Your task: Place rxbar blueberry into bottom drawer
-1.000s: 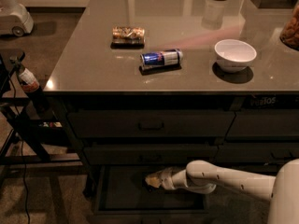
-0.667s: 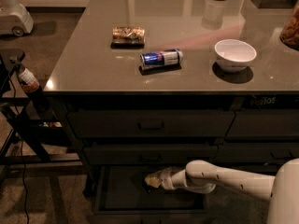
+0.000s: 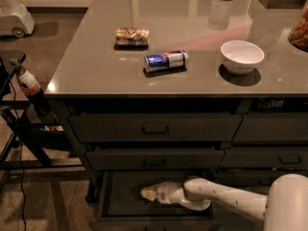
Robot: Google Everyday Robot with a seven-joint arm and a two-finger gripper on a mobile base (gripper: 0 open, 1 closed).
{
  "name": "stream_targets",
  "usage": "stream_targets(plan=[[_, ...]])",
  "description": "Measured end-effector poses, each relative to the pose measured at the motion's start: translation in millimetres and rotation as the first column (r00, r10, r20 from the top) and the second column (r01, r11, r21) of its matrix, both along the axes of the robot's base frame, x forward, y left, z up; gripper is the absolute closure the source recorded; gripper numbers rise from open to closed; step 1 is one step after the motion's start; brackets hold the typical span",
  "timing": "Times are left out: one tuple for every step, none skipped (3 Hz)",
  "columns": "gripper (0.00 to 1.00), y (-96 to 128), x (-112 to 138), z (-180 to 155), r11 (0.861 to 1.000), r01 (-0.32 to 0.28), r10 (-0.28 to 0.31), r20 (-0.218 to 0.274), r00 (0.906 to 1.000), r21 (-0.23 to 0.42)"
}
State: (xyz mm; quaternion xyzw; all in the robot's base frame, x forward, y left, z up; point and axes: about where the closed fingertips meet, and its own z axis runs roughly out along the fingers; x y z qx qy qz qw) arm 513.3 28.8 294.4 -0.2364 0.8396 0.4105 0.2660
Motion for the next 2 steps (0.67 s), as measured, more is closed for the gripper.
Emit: stream_targets(plan=[[1.0, 16.4, 1.0, -17.0, 0.998, -0.002, 0.004, -0.033, 0.9995, 0.056], [1.0, 16.4, 1.0, -17.2, 0.998, -0.002, 0.004, -0.033, 0.9994, 0.056]])
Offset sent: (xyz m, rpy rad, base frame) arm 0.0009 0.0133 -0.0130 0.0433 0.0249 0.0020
